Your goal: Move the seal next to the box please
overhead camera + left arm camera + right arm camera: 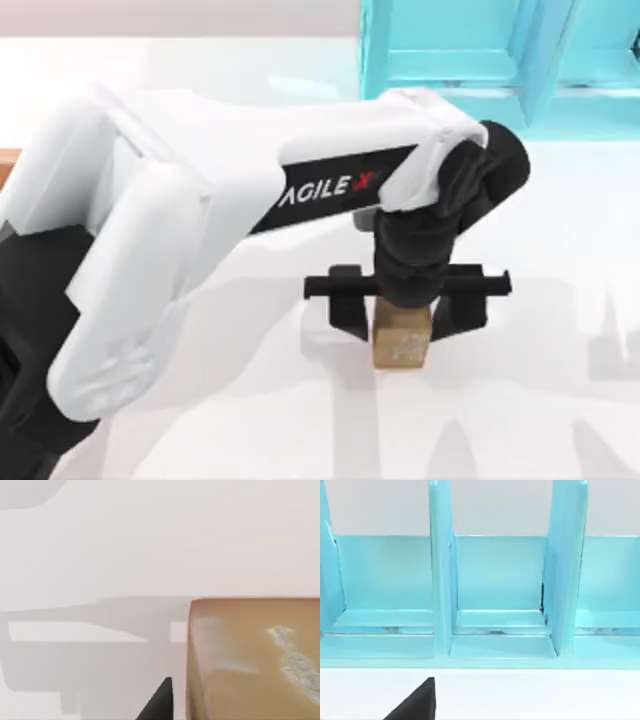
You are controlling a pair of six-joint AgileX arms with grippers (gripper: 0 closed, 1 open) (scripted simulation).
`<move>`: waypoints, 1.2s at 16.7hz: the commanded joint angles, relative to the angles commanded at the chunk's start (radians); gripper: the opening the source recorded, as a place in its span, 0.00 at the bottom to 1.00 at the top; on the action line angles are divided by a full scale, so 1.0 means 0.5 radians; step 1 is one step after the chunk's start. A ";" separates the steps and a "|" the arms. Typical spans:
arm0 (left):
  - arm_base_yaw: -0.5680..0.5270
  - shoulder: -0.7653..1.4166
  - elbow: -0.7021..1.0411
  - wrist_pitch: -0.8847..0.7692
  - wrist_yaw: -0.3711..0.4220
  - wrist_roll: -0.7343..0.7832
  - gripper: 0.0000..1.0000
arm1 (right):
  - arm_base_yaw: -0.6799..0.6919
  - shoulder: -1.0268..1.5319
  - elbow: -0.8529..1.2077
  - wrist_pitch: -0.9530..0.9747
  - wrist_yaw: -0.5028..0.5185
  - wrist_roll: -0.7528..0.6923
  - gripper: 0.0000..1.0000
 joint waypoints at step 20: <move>-0.002 -0.025 0.135 -0.185 0.000 0.000 0.00 | 0.000 0.000 0.000 0.000 0.000 0.000 1.00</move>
